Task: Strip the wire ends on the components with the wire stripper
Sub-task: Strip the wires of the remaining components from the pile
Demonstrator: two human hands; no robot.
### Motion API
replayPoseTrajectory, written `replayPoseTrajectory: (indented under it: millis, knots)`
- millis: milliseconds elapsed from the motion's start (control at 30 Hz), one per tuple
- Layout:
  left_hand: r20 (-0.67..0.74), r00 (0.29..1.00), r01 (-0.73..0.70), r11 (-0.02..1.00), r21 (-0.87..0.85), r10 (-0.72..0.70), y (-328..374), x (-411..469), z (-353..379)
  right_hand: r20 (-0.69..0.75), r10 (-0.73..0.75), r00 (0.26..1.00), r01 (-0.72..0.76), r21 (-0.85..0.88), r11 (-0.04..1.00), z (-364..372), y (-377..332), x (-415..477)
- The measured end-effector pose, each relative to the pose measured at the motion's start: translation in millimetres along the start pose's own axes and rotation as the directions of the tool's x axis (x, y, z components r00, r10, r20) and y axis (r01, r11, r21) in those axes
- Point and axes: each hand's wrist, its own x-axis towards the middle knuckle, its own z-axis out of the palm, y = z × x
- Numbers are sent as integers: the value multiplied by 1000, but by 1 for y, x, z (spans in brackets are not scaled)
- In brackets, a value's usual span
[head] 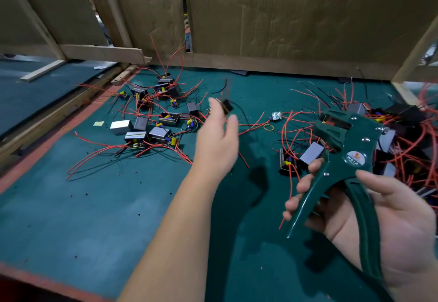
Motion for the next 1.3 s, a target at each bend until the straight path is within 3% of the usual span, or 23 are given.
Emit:
replayPoseTrajectory:
  millis: [67,100,167,233,367,500,567,667,833,900,933,1033,1133,1200,1300]
  knots:
    - [224,972,-117,967,226,65,-3,-2,3,-47,-25,999,21,-75,997,-3,2,-2]
    - [271,959,-166,944,285,86,-4,-4,4,-73,-34,997,26,-104,994,-4,1,-3]
    - [203,969,-204,913,352,139,-5,-8,2,-113,-20,993,9,-101,995,-7,0,-4]
    - [31,984,-174,888,425,178,-6,-7,-4,-141,13,990,-20,-49,999,-13,-1,-3]
    - [-314,949,151,819,554,38,-12,-1,-25,-76,49,996,-49,-1,999,-21,-4,0]
    - [-456,851,490,709,508,-262,-26,5,-45,-30,94,995,-94,16,995,-19,-7,2]
    - [-465,824,551,652,521,-324,-32,9,-49,-2,51,999,-51,0,999,-16,-8,3]
    - [-473,828,550,601,580,-302,-38,11,-54,55,-65,996,68,-60,996,-7,-10,5]
    - [-448,819,567,619,544,-358,-39,14,-59,-90,-166,982,146,-197,969,12,-3,2]
    - [-461,811,578,615,537,-360,-38,14,-59,-194,-268,944,174,-398,901,26,2,2]
    - [-471,809,578,624,526,-352,-38,13,-59,-184,-286,940,192,-408,893,35,2,3]
    - [-486,818,544,689,479,-308,-38,11,-57,69,-151,986,153,-22,988,37,-3,12]
    - [-546,813,487,751,445,-204,-35,9,-55,-138,-165,977,136,-201,970,18,-5,-4]
    - [-613,788,411,791,454,-57,-32,9,-57,-87,-80,993,70,-112,991,4,-4,-1]
    - [-606,782,125,913,387,149,-26,10,-58,-108,61,992,-57,34,998,-15,2,1]
